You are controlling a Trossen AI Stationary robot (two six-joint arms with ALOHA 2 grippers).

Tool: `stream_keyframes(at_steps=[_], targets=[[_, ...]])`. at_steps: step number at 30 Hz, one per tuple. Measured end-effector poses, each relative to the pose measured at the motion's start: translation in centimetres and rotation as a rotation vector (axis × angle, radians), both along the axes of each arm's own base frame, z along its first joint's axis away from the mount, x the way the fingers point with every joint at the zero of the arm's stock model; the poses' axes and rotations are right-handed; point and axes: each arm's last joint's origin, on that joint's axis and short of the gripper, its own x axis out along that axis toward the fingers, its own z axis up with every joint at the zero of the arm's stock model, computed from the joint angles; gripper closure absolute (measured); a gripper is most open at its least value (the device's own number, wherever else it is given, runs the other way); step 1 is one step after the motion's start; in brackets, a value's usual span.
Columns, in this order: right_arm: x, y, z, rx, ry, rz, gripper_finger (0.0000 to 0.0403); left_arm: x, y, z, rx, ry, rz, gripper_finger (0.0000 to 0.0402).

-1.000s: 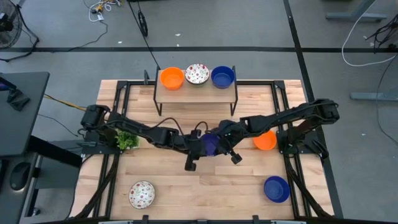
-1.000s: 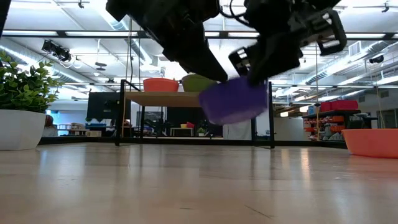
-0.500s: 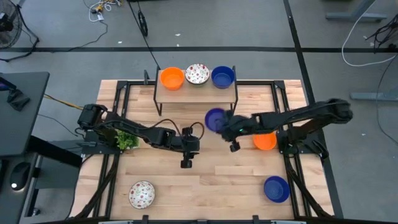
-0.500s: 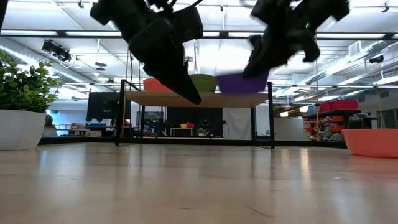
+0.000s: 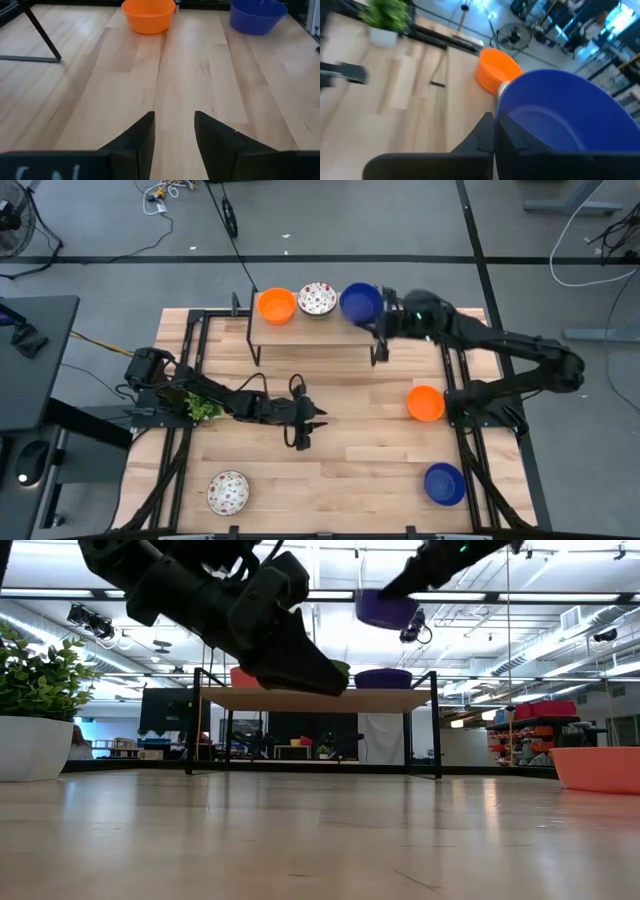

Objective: Pick & Place Mini bowls
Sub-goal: Stack the blue bowl on top of the other blue bowl on the shelf

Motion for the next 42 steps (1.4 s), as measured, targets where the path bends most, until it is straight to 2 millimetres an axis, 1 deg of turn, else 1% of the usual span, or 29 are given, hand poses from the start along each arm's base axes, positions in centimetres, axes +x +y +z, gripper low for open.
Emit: stream_keyframes(at_steps=[3,7,10,13,25,32,36,42], targets=[[0.7,-2.8,-0.4,0.031,0.038,-0.022,0.0397,0.0,0.0,0.0,0.0,0.0,0.0,0.026],[1.2,-5.7,-2.0,0.078,0.091,-0.074,0.0397,0.0,0.0,0.0,-0.001,0.004,-0.002,0.026],[1.2,-7.1,-2.8,0.104,0.107,-0.116,0.0397,0.0,0.0,0.0,-0.001,0.005,-0.003,0.0259],[1.1,-8.0,-3.3,0.135,0.114,-0.122,0.0397,0.0,-0.2,-0.1,0.003,0.006,-0.009,0.026],[1.7,-9.0,-4.8,0.197,0.135,-0.138,0.0397,0.0,-0.2,0.0,-0.001,0.005,-0.008,0.0259],[1.7,-9.1,-5.0,0.217,0.136,-0.148,0.0395,-0.1,-0.2,0.0,-0.001,0.005,-0.009,0.0259],[1.7,-9.0,-5.0,0.227,0.138,-0.154,0.0381,-0.1,-0.2,0.0,-0.001,0.005,-0.009,0.0259],[1.7,-9.0,-5.1,0.249,0.137,-0.165,0.0346,-0.1,-0.2,0.0,-0.001,0.005,-0.009,0.0259]])
